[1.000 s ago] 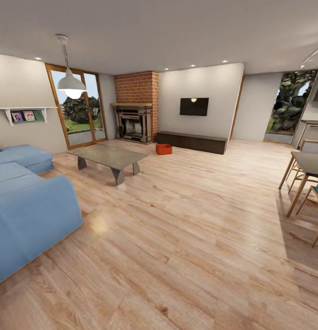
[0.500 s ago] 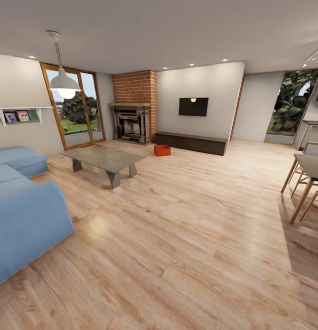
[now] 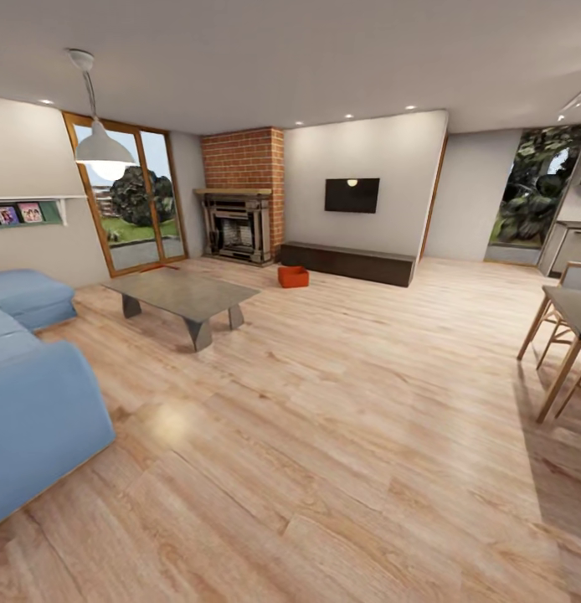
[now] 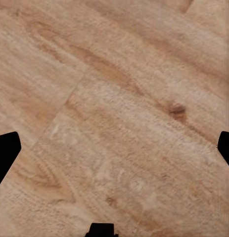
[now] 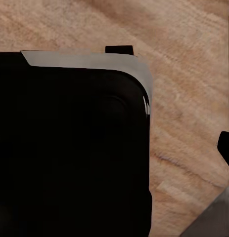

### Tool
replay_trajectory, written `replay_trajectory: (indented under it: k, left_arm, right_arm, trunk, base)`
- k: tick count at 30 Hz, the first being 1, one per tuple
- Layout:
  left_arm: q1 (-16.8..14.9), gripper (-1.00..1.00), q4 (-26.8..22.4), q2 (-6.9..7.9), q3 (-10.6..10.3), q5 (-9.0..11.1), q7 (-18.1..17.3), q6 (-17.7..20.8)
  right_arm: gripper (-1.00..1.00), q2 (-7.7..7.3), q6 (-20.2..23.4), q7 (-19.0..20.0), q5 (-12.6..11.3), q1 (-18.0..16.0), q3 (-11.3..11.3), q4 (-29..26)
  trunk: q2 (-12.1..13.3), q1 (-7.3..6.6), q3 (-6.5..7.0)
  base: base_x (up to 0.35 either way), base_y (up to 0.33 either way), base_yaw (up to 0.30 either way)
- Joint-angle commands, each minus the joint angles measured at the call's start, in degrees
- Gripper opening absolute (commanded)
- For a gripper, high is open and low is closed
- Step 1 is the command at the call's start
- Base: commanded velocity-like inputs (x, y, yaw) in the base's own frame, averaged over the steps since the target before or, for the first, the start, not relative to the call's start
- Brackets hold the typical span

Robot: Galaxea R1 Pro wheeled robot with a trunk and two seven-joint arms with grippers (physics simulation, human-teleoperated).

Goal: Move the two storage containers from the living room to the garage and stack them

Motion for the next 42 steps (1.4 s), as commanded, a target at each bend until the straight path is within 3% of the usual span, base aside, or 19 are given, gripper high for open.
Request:
replay_trajectory:
  k: [1,42]
  left_arm:
    - [0.0,1.0,0.1,0.0,-0.5,0.6,0.2,-0.2]
    - [0.0,1.0,0.0,-0.18,-0.5,0.6,0.2,-0.2]
  right_arm:
    - [1.0,-0.01,-0.2,0.3,0.0,0.0,-0.2,0.0]
    - [1.0,-0.01,-0.2,0.3,0.0,0.0,-0.2,0.0]
  trunk:
    - [0.0,0.03,-0.06]
    - [0.0,0.03,-0.06]
  base:
    - [0.305,-0.162,0.0]
    - [0.305,-0.163,0.0]
